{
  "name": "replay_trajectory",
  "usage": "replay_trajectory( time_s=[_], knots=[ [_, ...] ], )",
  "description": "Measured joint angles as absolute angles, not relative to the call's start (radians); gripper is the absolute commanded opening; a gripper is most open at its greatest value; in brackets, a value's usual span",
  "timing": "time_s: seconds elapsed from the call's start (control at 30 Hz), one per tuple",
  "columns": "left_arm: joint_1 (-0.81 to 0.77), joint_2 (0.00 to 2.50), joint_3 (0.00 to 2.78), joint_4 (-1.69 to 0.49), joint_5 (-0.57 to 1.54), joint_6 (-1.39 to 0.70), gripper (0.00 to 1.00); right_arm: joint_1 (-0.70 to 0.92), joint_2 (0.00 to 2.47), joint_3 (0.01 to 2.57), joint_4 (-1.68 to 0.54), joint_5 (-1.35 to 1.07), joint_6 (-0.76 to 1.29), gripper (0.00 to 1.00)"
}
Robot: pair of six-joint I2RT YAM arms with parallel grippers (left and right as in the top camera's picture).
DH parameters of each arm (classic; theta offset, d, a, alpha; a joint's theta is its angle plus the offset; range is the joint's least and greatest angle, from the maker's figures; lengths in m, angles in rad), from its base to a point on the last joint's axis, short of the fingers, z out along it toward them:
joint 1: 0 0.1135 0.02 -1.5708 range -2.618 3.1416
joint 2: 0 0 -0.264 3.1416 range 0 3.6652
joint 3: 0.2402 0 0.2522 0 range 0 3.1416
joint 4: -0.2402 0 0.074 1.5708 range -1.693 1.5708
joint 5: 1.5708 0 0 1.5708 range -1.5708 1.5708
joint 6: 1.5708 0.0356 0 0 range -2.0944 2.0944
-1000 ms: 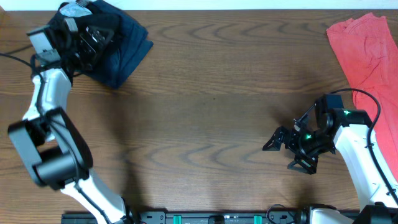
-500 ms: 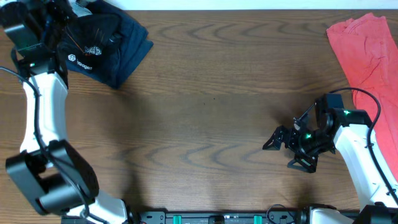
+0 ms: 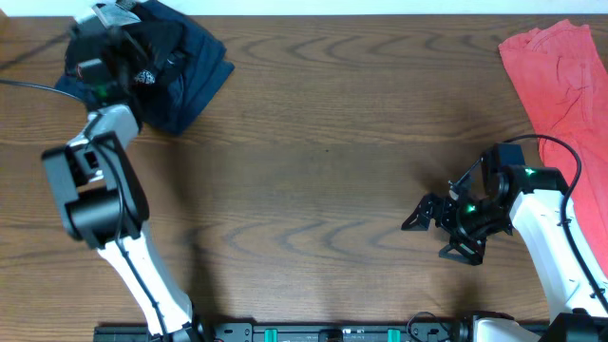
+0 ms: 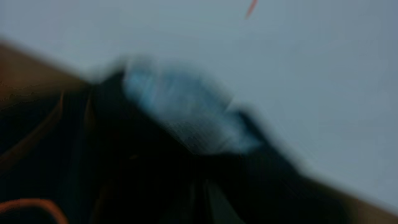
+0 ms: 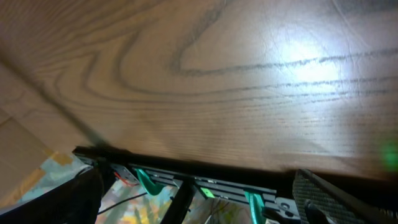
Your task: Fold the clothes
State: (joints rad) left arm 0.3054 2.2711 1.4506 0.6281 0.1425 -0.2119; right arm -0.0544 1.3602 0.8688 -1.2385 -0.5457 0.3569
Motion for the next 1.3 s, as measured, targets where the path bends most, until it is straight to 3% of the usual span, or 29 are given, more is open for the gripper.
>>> replay_trajectory(
  time_s=[0.13,0.2,0.33,0.37,0.4,0.47,0.67,1.07,1.3],
  knots=[
    [0.306,2.298,1.451,0.64,0.126,-0.204,0.1,-0.054,1.36,0.869,-1.237,-0.546,0.359,0.96],
    [0.305,2.284,1.451,0.637,0.13,-0.198,0.22,-0.054,1.36,0.869,-1.233,-0.546,0.359,0.97],
    [0.306,2.234,1.448,0.614,0.191,-0.195,0.34,-0.054,1.36,0.869,-1.225,-0.544,0.359,0.98],
    [0.306,2.206,1.448,0.595,0.214,-0.191,0.51,-0.054,1.36,0.869,-1.224,-0.541,0.359,0.98],
    [0.306,2.171,1.446,0.571,0.239,-0.189,0.76,-0.054,1.36,0.869,-1.223,-0.536,0.359,0.98],
    [0.305,2.077,1.446,0.505,0.281,-0.19,0.98,-0.054,1.36,0.869,-1.216,-0.519,0.359,0.97],
    [0.305,1.708,1.457,0.129,0.382,-0.19,0.98,-0.054,1.359,0.87,-1.172,-0.487,0.359,0.96],
    [0.305,1.143,1.461,-0.937,0.473,-0.186,0.98,-0.054,1.139,0.984,-1.188,-0.47,0.321,0.97],
    [0.305,0.915,1.378,-1.24,0.472,-0.186,0.98,-0.054,0.909,0.987,-1.221,-0.47,0.302,0.97]
  ],
)
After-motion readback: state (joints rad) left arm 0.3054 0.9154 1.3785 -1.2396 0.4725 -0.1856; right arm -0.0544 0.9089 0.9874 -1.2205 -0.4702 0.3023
